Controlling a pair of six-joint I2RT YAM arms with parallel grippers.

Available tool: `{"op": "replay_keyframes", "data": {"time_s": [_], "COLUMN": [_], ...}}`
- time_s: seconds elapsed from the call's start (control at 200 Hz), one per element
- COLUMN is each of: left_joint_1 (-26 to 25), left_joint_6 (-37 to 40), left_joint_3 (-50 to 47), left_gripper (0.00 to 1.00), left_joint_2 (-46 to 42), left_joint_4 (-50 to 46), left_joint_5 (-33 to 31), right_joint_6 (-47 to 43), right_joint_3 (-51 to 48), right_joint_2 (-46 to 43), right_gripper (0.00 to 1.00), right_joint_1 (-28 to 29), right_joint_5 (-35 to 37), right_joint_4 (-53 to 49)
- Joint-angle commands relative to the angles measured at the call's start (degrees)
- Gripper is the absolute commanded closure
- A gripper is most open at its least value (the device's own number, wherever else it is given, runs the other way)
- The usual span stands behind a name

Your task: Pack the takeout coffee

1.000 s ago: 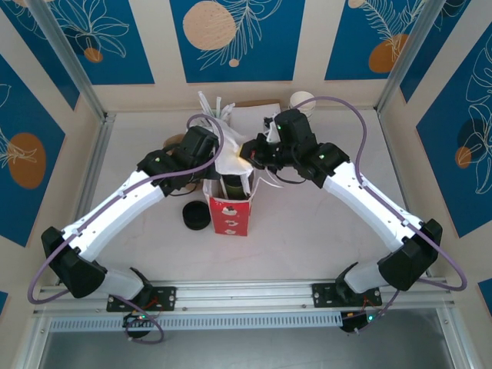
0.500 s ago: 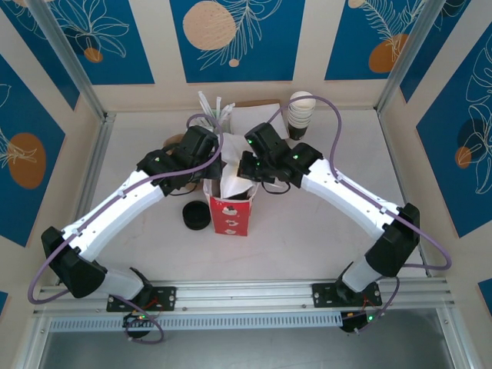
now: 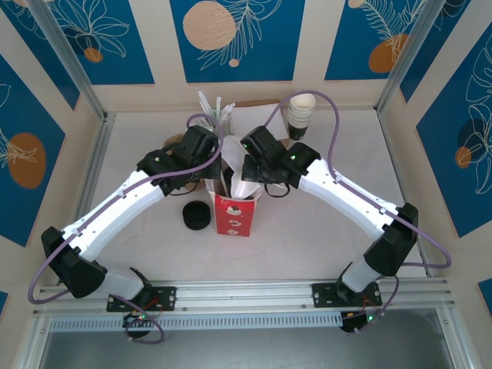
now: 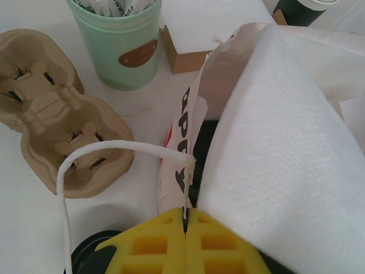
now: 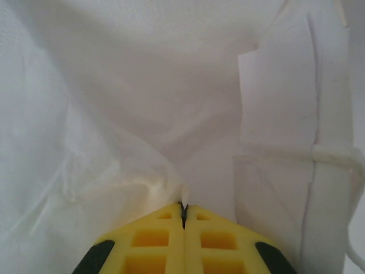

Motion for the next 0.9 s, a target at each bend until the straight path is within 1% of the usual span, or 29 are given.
{"op": "replay_keyframes", "data": {"time_s": [0.0, 0.145, 0.5, 0.66, 0.79, 0.895], "left_joint_1": [0.81, 0.82, 0.79, 0.8, 0.78, 0.77], "left_joint_6": [0.26, 0.1, -0.37, -0.22, -0.22, -0.23], "left_joint_3": [-0.18, -0.19, -0.8, -0.81, -0.89, -0.89], "left_gripper": [0.96, 0.96, 0.96, 0.96, 0.96, 0.96], "left_joint_2": [0.0, 0.04, -0.06, 0.0, 0.22, 0.35], "left_joint_4": [1.33, 1.5, 1.83, 1.96, 2.12, 2.21], "left_joint_5": [0.48, 0.69, 0.86, 0.91, 1.01, 1.09], "right_joint_6": [-0.9, -1.9, -3.08, -3.87, -4.64, -5.12], "right_joint_3": [1.59, 2.06, 2.31, 3.05, 4.27, 4.79], "right_joint_2": [1.02, 1.1, 1.08, 0.75, 0.14, -0.49], "right_gripper": [1.0, 1.0, 0.82, 0.7, 0.65, 0.63], "right_joint_1": [0.3, 0.31, 0.24, 0.15, 0.06, -0.44], "right_joint_5": [1.16, -1.09, -2.34, -2.53, -2.72, -4.09], "right_joint_4": [-1.72, -1.26, -1.43, -1.85, -1.74, -0.18]}}
